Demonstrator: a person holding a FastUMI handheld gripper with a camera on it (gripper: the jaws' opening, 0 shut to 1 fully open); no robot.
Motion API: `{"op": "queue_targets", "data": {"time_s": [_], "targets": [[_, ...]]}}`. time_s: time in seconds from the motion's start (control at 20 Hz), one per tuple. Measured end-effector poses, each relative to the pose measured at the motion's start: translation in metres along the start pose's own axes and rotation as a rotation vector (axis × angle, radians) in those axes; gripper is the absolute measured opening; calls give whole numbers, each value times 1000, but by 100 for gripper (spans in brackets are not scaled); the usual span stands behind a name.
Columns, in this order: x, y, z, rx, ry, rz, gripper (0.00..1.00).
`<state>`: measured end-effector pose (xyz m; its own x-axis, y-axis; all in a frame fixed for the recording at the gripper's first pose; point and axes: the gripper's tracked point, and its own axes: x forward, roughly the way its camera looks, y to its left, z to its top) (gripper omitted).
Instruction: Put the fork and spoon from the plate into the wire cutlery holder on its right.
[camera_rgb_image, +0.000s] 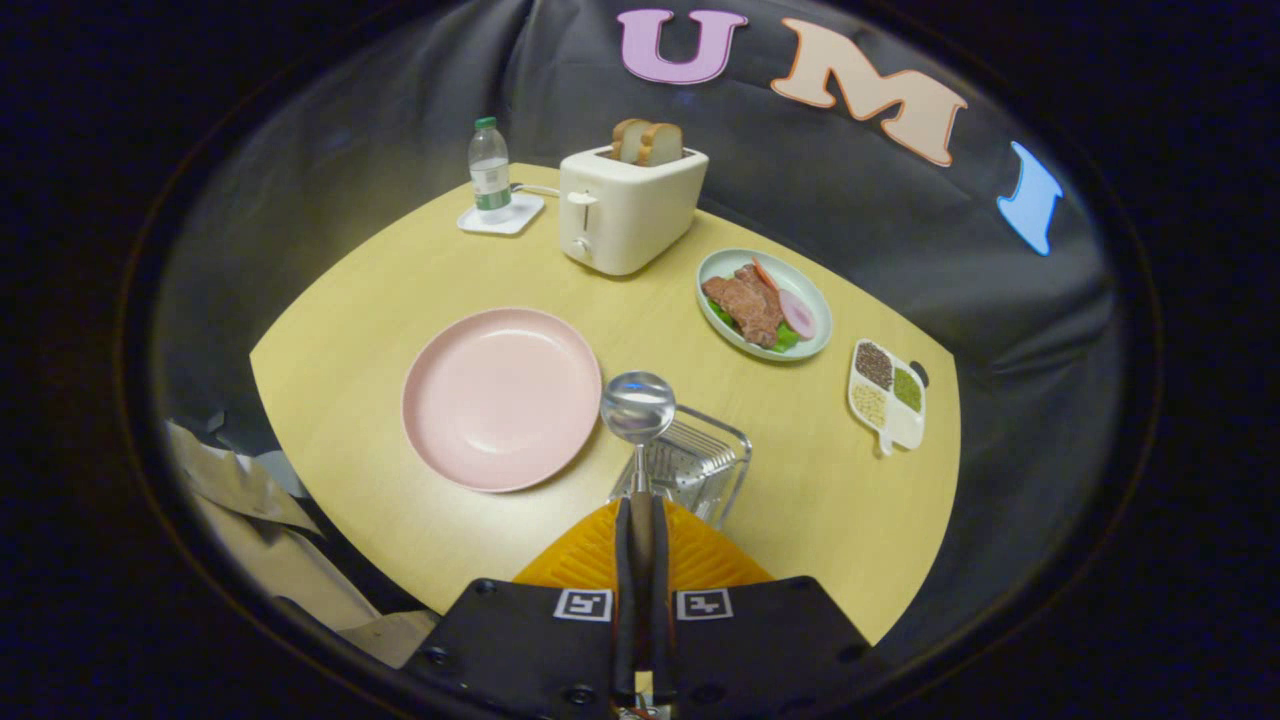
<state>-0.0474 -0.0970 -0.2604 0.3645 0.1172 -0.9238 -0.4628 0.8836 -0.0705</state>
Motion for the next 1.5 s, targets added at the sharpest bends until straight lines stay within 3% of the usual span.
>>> {"op": "queue_targets", "data": {"time_s": [0.15, 0.45, 0.75, 1.05, 1.5], "targets": [[-3, -11, -18, 25, 64, 15, 10], [-2, -18, -15, 59, 65, 22, 14], [-4, -16, 2, 81, 24, 16, 56], [-23, -10, 35, 148, -141, -14, 98], [-86, 6, 100, 327, -557, -148, 100]]}}
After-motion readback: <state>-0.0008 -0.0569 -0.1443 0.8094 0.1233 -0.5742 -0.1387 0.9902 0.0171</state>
